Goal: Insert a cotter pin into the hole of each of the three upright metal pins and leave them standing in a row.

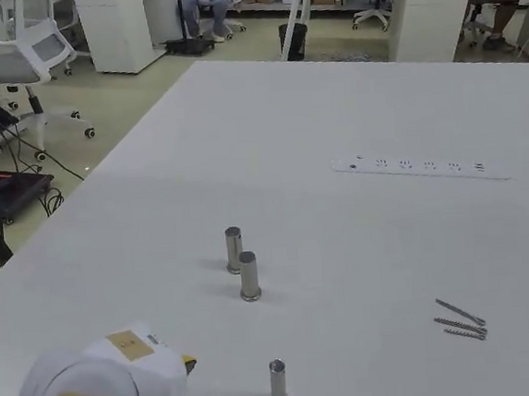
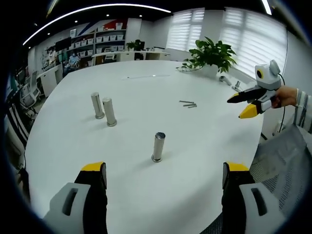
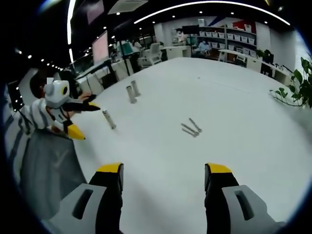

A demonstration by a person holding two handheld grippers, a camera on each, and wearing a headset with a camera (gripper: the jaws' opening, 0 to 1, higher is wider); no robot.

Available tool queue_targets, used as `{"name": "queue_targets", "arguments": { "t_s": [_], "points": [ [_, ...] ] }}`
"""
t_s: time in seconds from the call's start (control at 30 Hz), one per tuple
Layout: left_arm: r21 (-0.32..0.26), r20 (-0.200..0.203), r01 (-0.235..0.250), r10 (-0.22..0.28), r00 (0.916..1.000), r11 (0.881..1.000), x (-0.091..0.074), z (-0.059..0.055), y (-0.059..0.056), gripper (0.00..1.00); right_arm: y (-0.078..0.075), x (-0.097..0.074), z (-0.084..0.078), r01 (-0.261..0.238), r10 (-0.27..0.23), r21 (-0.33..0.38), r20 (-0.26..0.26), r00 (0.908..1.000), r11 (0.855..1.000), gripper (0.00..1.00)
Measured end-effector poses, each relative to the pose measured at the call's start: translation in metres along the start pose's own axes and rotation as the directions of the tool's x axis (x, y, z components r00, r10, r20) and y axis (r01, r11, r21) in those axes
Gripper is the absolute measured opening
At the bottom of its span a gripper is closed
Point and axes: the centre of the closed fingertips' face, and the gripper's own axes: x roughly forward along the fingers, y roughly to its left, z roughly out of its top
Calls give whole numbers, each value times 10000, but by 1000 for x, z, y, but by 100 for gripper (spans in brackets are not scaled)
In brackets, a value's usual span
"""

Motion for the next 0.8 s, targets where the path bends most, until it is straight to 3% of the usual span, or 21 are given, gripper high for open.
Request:
{"name": "queue_targets", "arguments": {
  "t_s": [0.13,0.23,0.4,0.57,0.63,0.73,0.8],
  "points": [
    [-255,199,98,-92,9998,9996,-3,1,-2,99,0,1,5,-355,354,-74,-153,9993,9993,68],
    [-361,275,152,-142,9995,9992,-5,1,-2,99,-5,2,14,-352,348,-384,-115,9993,9986,61],
    [-474,249,174,-162,9996,9987,-6,-1,0,99,-5,8,28,-723,725,-509,10,9974,9961,61],
    [-607,338,297,-277,9990,9977,-6,-4,0,99,-7,19,32,-951,896,-1217,-499,9947,9880,61],
    [-643,403,406,-381,9985,9971,-6,-4,-1,100,-7,24,29,-1220,1059,-1731,-999,9894,9773,61],
    [-631,515,454,-421,9978,9970,-7,-3,-2,100,-5,34,21,-1680,1239,-2380,-1897,9740,9566,61],
    [-616,538,501,-468,9975,9968,-8,-2,-2,99,-3,40,19,-1886,1341,-2610,-2131,9678,9467,61]
  ]
}}
